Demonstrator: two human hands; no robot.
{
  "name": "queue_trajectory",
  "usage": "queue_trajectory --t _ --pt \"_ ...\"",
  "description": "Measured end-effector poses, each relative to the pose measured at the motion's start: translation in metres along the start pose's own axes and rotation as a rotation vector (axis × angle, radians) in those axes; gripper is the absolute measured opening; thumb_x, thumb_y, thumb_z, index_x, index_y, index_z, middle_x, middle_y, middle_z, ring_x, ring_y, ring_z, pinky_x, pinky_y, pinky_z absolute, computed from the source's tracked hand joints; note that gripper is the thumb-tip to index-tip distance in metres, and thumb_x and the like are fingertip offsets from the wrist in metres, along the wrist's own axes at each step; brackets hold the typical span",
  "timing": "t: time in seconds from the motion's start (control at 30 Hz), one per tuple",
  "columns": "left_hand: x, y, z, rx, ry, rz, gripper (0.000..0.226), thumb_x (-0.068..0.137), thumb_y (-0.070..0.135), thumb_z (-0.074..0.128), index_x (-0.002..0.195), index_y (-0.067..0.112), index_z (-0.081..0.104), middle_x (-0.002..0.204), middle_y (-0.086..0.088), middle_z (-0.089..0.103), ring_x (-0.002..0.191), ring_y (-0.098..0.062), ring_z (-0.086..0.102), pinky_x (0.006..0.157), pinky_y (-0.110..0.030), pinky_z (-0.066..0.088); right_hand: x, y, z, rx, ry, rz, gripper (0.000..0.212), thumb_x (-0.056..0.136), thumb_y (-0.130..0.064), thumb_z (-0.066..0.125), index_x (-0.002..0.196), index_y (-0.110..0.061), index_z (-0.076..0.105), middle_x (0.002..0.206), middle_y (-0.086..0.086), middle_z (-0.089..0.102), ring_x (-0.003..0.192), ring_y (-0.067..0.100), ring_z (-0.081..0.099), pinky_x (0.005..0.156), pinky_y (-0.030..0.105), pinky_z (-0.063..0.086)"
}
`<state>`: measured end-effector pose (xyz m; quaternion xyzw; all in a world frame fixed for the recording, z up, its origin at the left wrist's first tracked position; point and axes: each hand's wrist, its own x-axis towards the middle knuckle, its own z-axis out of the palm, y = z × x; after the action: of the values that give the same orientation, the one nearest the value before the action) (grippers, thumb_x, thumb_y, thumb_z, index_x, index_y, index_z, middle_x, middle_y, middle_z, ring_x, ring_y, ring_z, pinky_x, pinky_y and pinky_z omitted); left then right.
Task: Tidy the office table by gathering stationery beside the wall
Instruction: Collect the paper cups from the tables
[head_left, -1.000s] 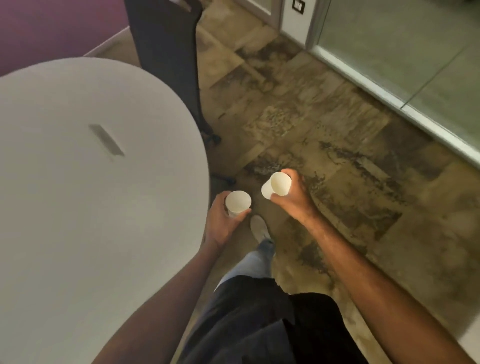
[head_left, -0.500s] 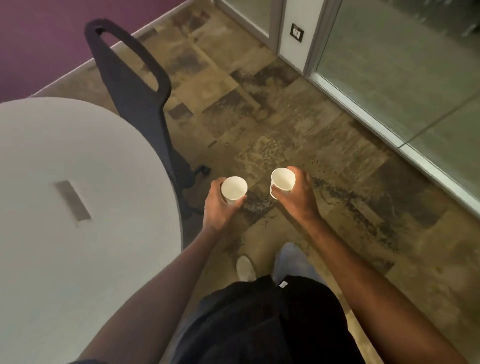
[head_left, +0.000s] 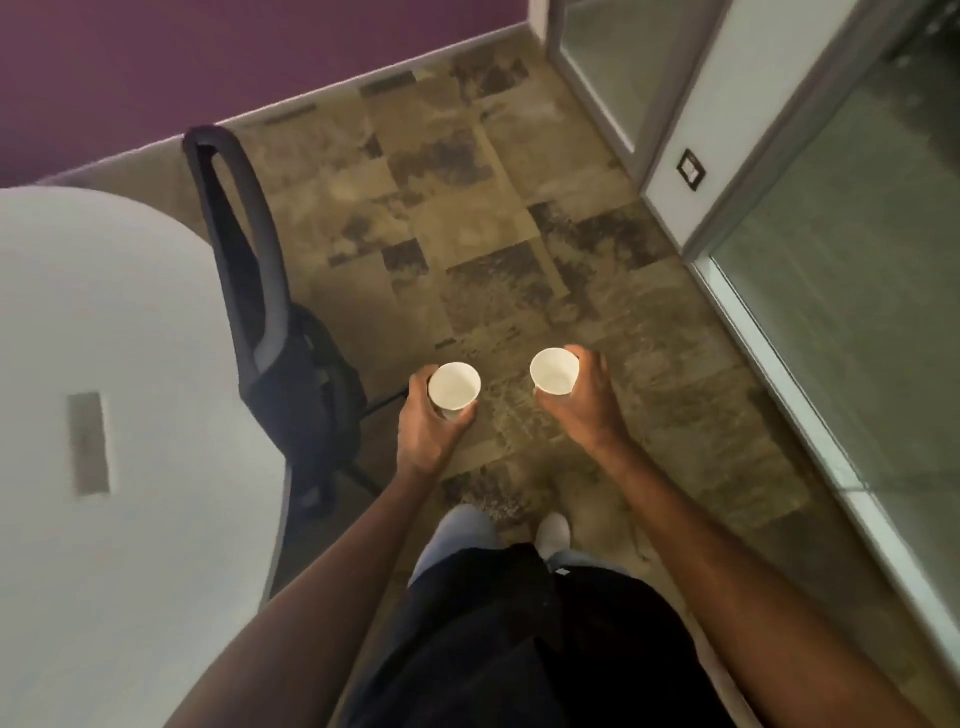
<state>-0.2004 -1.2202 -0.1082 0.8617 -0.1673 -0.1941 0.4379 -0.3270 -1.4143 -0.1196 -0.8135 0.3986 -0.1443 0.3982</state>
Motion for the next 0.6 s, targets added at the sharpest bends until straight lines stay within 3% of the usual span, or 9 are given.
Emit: queue_trajectory --t 0.3,0.43,0.47,0.6 --pt "0.113 0.035 0.024 -0.069 0.211 -0.103 0.067 0.073 0.038 0.085 0.127 0.04 0.046 0.118 0.023 0.055 0.106 0.001 0.055 0.087 -0.022 0.049 0.175 -0.032 0.015 -0.034 -0.198 -0.088 0.078 0.073 -0.027 0.088 0.138 -0.013 0.049 0.134 0.008 0.057 0.122 0.029 0.055 0.098 0.04 0.049" --pt "0.181 0.032 0.023 -0.142 0.288 -0.166 0.072 0.073 0.023 0.088 0.134 0.026 0.05 0.123 0.015 0.057 0.113 -0.005 0.057 0.086 -0.004 0.044 0.253 -0.057 0.045 -0.036 -0.237 -0.121 0.078 0.073 -0.028 0.088 0.138 -0.013 0.05 0.134 0.008 0.058 0.121 0.028 0.056 0.096 0.038 0.048" --pt "0.198 0.031 0.021 -0.155 0.313 -0.187 0.074 0.073 0.019 0.088 0.136 0.02 0.05 0.126 0.011 0.057 0.116 -0.01 0.057 0.09 -0.007 0.045 0.269 -0.065 0.053 -0.044 -0.247 -0.129 0.078 0.073 -0.029 0.088 0.139 -0.013 0.049 0.134 0.008 0.058 0.121 0.029 0.056 0.096 0.039 0.049" --pt "0.267 0.03 0.007 -0.181 0.394 -0.263 0.078 0.074 0.015 0.088 0.14 0.009 0.048 0.136 -0.007 0.059 0.126 -0.025 0.056 0.107 -0.038 0.047 0.331 -0.102 0.082 -0.082 -0.335 -0.163 0.078 0.075 -0.035 0.085 0.14 -0.022 0.045 0.135 0.003 0.057 0.12 0.026 0.057 0.095 0.042 0.052"
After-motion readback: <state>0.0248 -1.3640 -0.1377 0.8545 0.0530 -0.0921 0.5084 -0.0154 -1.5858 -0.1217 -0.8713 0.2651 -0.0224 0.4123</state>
